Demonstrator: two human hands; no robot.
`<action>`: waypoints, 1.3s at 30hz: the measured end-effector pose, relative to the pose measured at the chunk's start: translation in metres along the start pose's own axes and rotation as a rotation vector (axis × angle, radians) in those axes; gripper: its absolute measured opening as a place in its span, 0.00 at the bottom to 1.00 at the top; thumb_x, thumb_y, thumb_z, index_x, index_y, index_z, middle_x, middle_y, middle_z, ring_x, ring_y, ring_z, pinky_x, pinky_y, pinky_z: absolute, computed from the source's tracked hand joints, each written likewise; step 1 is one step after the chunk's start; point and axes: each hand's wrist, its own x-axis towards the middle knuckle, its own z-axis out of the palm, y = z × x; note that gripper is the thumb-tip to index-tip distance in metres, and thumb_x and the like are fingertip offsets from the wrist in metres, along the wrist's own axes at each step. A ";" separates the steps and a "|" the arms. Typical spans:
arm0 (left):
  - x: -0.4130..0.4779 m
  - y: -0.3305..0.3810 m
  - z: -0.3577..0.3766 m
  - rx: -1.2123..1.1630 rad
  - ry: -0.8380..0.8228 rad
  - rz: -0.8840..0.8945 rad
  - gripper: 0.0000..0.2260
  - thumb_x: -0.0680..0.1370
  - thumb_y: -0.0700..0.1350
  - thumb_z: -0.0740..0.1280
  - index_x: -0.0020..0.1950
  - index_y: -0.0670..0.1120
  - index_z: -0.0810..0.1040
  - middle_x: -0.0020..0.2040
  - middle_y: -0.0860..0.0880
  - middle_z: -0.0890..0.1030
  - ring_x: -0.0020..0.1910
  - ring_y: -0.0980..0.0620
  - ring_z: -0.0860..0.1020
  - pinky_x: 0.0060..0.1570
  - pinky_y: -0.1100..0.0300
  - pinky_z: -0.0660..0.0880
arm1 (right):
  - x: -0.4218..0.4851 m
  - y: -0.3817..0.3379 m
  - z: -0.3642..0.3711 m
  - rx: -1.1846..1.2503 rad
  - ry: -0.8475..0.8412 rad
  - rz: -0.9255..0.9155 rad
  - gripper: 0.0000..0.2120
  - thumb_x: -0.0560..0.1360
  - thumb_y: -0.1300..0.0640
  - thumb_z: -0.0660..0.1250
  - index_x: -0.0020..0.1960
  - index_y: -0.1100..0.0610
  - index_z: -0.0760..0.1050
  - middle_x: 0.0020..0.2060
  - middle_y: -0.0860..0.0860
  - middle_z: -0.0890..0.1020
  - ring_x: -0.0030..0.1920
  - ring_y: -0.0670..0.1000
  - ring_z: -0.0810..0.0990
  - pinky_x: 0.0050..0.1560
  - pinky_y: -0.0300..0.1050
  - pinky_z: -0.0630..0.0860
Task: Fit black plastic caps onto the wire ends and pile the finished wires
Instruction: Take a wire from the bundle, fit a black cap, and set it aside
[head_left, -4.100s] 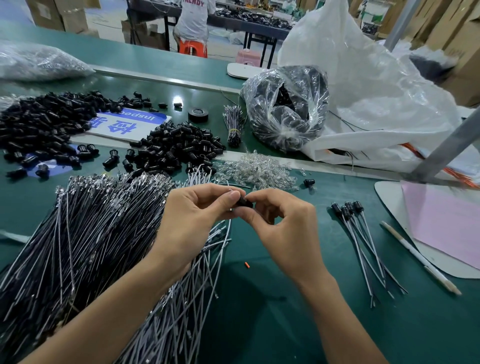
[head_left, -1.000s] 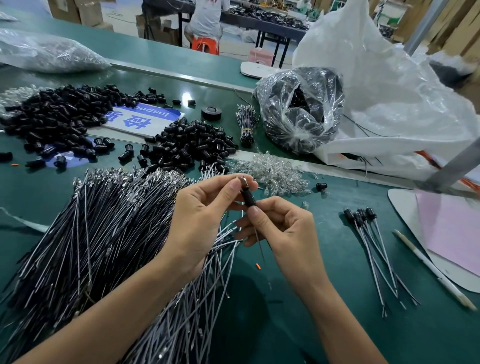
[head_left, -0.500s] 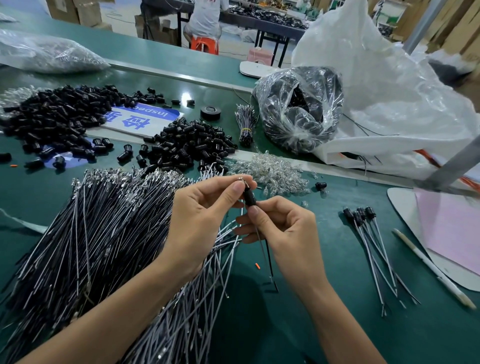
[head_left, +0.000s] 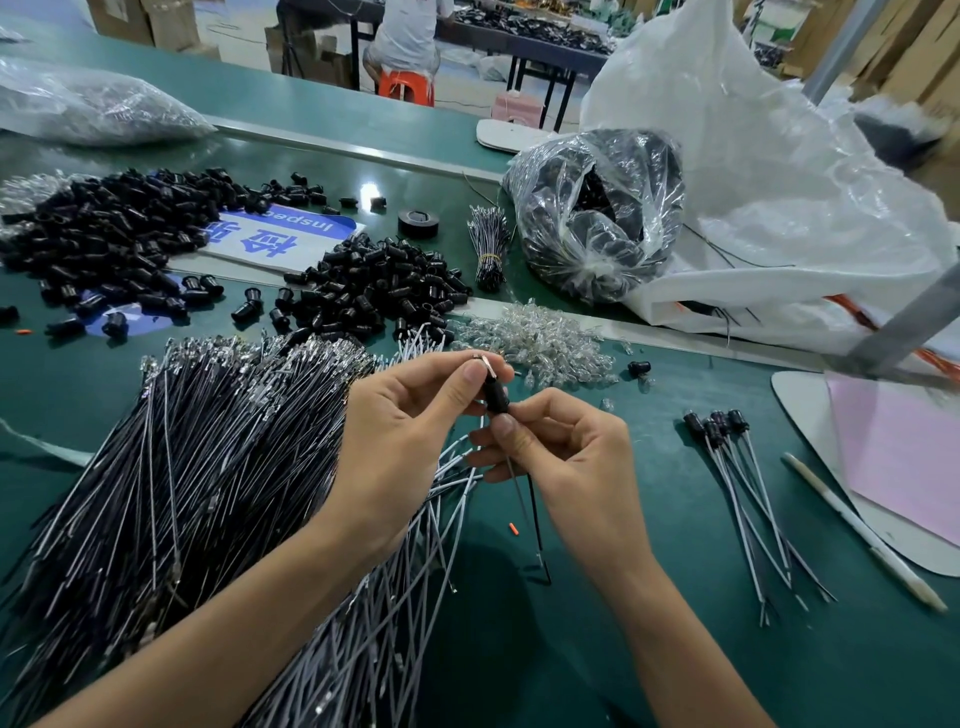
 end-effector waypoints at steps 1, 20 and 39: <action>-0.001 0.000 0.001 0.014 -0.003 0.007 0.07 0.74 0.45 0.68 0.45 0.46 0.85 0.45 0.47 0.86 0.44 0.54 0.83 0.47 0.63 0.78 | 0.000 0.000 0.000 -0.008 0.000 -0.005 0.04 0.75 0.68 0.68 0.42 0.64 0.78 0.36 0.58 0.85 0.35 0.56 0.85 0.35 0.41 0.79; 0.001 0.000 0.001 -0.032 0.020 -0.006 0.08 0.73 0.45 0.69 0.47 0.44 0.86 0.47 0.45 0.86 0.43 0.51 0.83 0.47 0.60 0.79 | -0.003 0.002 0.002 -0.081 0.050 -0.170 0.04 0.75 0.66 0.70 0.42 0.60 0.80 0.33 0.55 0.84 0.31 0.49 0.82 0.34 0.37 0.76; -0.004 0.003 0.001 0.219 -0.001 0.140 0.05 0.75 0.39 0.68 0.45 0.47 0.84 0.39 0.49 0.86 0.37 0.52 0.84 0.42 0.59 0.81 | -0.001 0.005 -0.004 -0.368 0.045 -0.241 0.02 0.73 0.62 0.72 0.42 0.57 0.82 0.30 0.51 0.81 0.30 0.60 0.77 0.30 0.58 0.75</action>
